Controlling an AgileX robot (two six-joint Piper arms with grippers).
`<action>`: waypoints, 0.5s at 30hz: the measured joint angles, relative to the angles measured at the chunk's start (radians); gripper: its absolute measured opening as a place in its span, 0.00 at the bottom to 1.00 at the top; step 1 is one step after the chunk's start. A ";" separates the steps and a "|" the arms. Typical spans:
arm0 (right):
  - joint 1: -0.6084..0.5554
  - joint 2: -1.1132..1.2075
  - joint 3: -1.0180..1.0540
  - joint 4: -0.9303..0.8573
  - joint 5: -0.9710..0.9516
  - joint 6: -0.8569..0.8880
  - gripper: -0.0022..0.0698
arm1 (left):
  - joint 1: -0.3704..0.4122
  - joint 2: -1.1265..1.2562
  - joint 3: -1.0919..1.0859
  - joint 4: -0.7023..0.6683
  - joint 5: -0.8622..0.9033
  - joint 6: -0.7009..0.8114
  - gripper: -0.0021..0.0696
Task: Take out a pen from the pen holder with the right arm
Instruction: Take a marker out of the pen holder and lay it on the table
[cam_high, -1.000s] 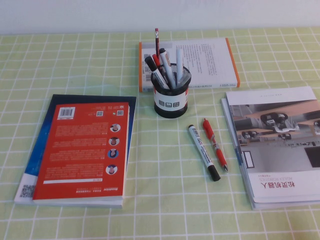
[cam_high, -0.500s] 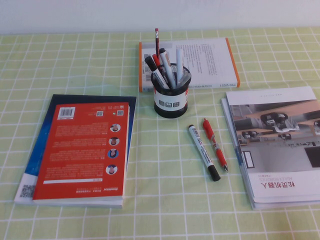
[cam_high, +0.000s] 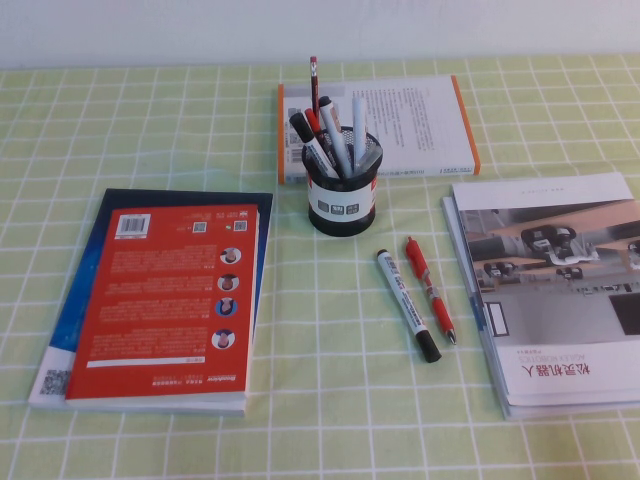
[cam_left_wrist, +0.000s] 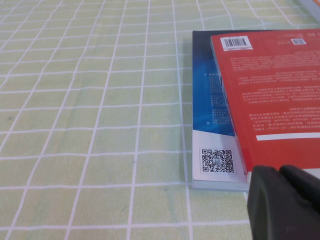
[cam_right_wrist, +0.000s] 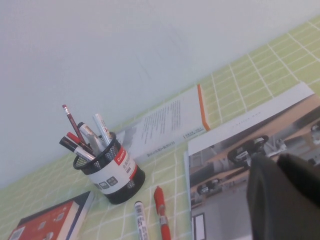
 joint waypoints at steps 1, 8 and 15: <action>0.000 0.000 0.000 0.002 0.000 0.000 0.01 | 0.000 0.000 0.000 0.000 0.000 0.000 0.02; 0.000 0.053 -0.062 0.002 0.091 0.000 0.01 | 0.000 0.000 0.000 0.000 0.000 0.000 0.02; 0.000 0.385 -0.256 -0.077 0.218 -0.057 0.01 | 0.000 0.000 0.000 0.000 0.000 0.000 0.02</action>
